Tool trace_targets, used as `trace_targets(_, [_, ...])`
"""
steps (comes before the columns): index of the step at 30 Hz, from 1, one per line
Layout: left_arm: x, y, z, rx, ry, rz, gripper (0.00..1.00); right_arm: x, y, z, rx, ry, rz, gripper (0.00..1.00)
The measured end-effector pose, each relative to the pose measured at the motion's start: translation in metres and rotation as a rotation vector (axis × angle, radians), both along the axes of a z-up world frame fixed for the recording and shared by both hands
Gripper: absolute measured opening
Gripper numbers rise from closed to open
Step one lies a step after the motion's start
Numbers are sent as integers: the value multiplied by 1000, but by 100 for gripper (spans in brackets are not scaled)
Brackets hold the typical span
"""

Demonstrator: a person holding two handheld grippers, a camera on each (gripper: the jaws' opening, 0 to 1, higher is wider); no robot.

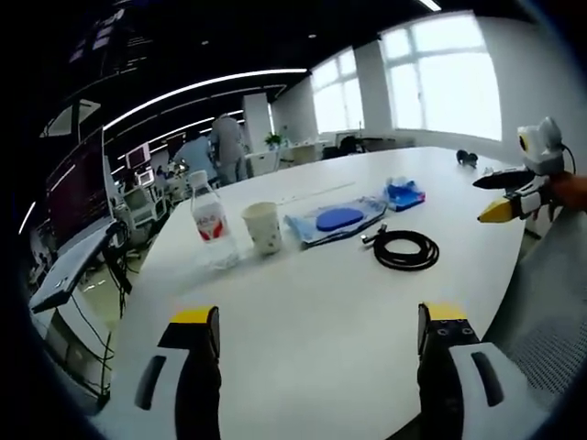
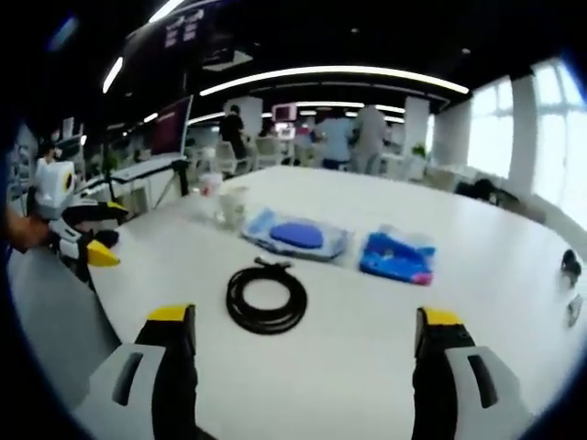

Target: Arrange the tabletop items into an orderly group along one side of the table until the central work area is clear of visible clutter.

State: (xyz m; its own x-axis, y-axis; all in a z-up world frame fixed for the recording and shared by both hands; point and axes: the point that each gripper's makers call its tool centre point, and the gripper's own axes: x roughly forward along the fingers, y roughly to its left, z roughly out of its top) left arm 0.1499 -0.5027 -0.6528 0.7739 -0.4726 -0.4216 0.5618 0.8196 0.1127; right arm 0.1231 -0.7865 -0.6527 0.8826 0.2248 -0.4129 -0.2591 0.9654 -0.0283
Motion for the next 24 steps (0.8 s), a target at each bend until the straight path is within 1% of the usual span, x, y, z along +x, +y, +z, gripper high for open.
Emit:
trace_targets(12, [-1, -2, 0, -2, 4, -8, 87, 0, -4, 0, -7, 5, -16, 96])
trace_targets(15, [-1, -2, 5, -15, -14, -5, 86, 0, -4, 0, -2, 3, -17, 95])
trace_targets(20, [0, 0, 3, -8, -13, -3, 86, -1, 1, 1, 8, 3, -5, 95])
trace_targets(24, [-1, 0, 2, -10, -8, -3, 87, -1, 2, -2, 3, 17, 2, 94])
